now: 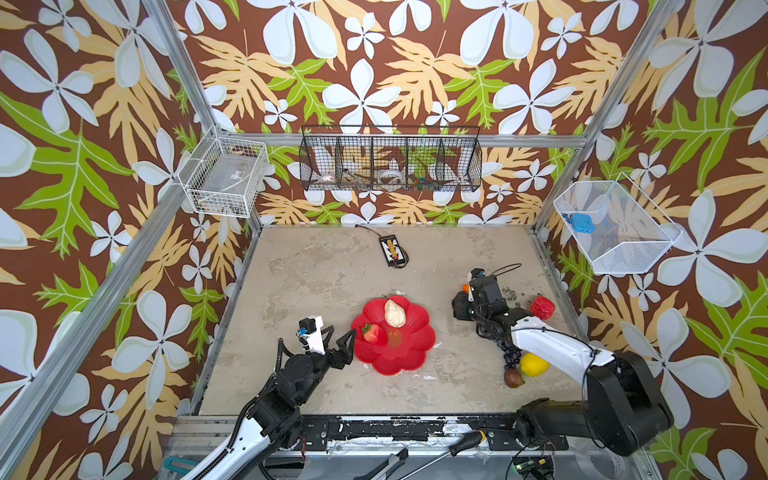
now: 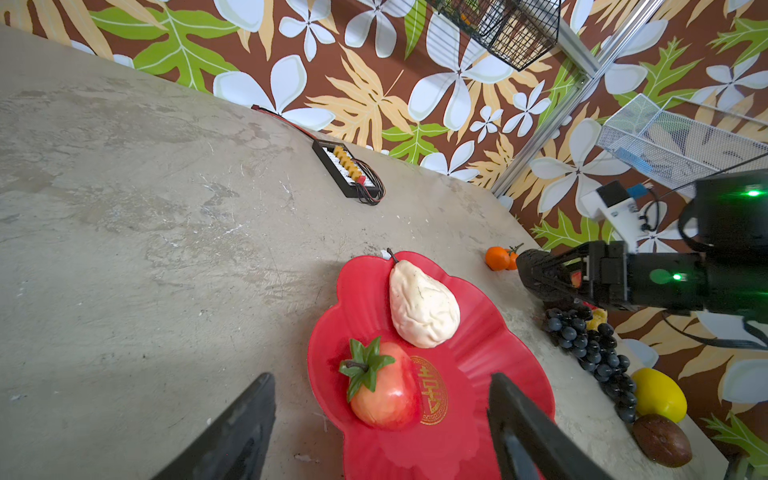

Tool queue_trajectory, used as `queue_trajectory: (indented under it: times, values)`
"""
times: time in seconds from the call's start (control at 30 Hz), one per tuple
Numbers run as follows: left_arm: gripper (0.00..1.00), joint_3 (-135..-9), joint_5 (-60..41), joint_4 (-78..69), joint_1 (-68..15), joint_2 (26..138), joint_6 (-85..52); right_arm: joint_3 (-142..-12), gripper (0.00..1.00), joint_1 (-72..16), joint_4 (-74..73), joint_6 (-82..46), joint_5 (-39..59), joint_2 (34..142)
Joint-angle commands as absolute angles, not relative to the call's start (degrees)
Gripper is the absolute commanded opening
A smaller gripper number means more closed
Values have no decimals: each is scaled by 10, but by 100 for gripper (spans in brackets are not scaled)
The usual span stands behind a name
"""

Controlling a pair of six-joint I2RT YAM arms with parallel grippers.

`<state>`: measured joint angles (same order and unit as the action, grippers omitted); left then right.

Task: Place and organize the fake fruits in the fruit bowl
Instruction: 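Carry the avocado toward the bowl with the right gripper while the left reaches in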

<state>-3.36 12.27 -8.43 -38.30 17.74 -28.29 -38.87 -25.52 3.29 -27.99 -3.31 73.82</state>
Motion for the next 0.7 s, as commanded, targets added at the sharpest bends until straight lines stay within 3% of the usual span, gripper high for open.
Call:
queue_trajectory:
  times: [0.0, 0.33, 0.5, 0.67]
  values:
    - [81, -44, 99, -126, -382, 214, -320, -363, 55, -295, -20, -263, -26, 693]
    - [78, -147, -76, -195, -382, 440, -403, -251, 55, -459, -142, -238, -92, 577]
    - [75, -176, -178, -239, -382, 510, -430, -223, 55, -531, -208, -218, -140, 575]
    - [77, -193, -219, -252, -386, 532, -448, -213, 56, -593, -265, -189, -183, 599]
